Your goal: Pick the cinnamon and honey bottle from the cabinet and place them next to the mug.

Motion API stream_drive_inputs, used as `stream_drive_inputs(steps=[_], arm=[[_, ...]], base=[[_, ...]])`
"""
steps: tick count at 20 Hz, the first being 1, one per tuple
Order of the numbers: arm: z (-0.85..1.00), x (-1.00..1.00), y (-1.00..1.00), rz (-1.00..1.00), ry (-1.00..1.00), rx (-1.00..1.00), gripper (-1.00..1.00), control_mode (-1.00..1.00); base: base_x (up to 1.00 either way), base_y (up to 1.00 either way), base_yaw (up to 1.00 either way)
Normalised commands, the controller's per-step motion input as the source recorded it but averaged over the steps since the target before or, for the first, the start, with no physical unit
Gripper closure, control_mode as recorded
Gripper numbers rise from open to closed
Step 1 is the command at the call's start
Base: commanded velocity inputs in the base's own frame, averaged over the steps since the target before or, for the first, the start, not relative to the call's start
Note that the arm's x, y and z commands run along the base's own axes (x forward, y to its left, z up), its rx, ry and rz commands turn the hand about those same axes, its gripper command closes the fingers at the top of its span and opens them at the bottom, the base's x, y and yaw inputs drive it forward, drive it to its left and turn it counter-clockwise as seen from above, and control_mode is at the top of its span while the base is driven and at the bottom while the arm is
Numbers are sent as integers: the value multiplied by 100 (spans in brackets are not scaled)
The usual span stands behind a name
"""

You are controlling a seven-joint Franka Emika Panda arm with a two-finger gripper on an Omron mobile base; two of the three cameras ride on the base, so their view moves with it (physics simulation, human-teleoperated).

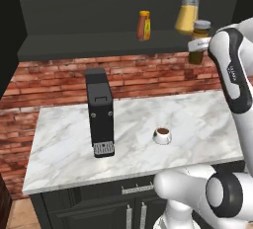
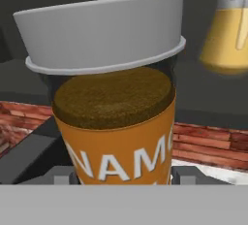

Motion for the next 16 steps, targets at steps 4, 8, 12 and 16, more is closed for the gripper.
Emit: stream_drive_inputs(steps=[4, 8, 12, 16], arm=[[-36, -59, 0, 33, 0, 0, 100, -100], [-60, -38, 0, 33, 0, 0, 100, -100], [-78, -18, 0, 31, 0, 0, 100, -100], [-86, -11, 0, 29, 2, -2, 100, -100]], base=[[0, 0, 0], [0, 0, 0], [0, 0, 0], [0, 0, 0]])
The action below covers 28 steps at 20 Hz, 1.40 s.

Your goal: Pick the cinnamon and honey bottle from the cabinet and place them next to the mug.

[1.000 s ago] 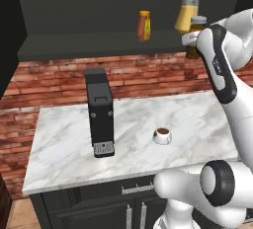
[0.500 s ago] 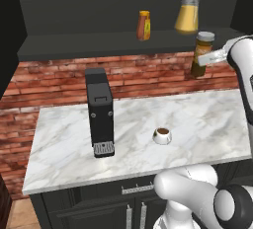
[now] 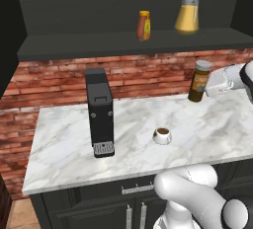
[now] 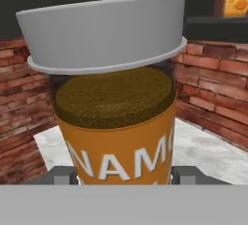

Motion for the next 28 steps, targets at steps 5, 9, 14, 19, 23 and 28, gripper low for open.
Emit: stream_drive_inputs(steps=[5, 9, 14, 19, 23, 28], arm=[[-83, -2, 0, 28, 7, -3, 100, -100], [-51, 6, -1, 18, 5, -3, 100, -100], [-23, 35, -19, 4, 3, -1, 100, -100], [-17, 58, -26, 0, 1, 0, 100, -100], [-24, 66, -20, 0, 1, 0, 100, -100], [-34, 46, -8, 0, 0, 0, 100, -100]], base=[[0, 0, 0], [0, 0, 0], [0, 0, 0], [0, 0, 0], [0, 0, 0], [0, 0, 0]])
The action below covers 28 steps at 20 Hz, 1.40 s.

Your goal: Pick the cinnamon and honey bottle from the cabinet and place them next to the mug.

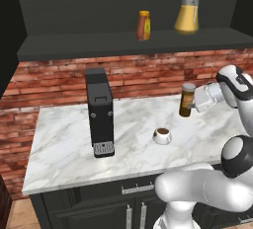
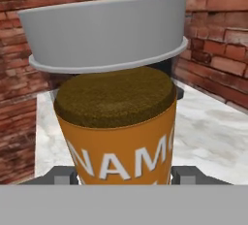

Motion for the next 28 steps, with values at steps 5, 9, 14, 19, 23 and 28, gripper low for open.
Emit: stream_drive_inputs(steps=[5, 9, 14, 19, 23, 28], arm=[[-59, 9, 0, 0, 0, 0, 100, -100], [-61, 0, 0, 0, 0, 0, 100, -100], [-48, -3, 0, 0, 0, 0, 100, -100], [-39, -8, 0, 0, 0, 0, 100, -100], [-30, -1, 0, 0, 0, 0, 100, -100], [-12, 0, 0, 0, 0, 0, 100, -100]], base=[[0, 0, 0], [0, 0, 0], [0, 0, 0], [0, 0, 0], [0, 0, 0], [0, 0, 0]])
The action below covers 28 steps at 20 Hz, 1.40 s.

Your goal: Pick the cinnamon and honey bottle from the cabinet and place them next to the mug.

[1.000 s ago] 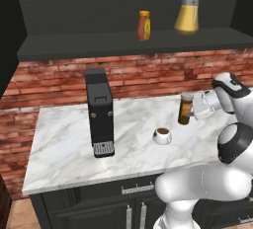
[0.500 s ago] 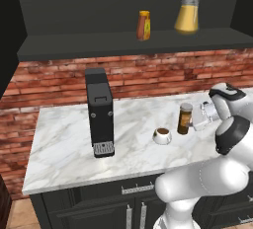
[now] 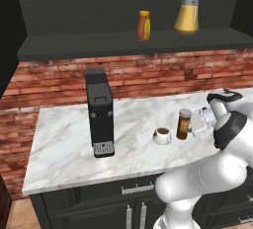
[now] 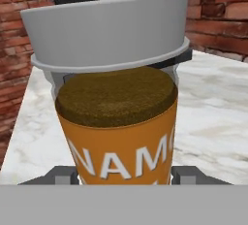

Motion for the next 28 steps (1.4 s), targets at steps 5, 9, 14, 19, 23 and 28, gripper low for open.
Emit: stream_drive_inputs(steps=[5, 9, 14, 19, 23, 28], arm=[[-3, 2, 0, 0, 0, 0, 100, -100], [0, 9, 0, 0, 0, 0, 100, -100], [0, 4, -1, 0, 0, 0, 100, -100], [-3, 0, -3, 0, 0, 0, 100, -100], [-16, 0, 0, 0, 0, 0, 100, -100], [-17, 0, 0, 0, 0, 0, 100, -100]], base=[[0, 0, 0], [0, 0, 0], [0, 0, 0], [0, 0, 0], [0, 0, 0], [0, 0, 0]])
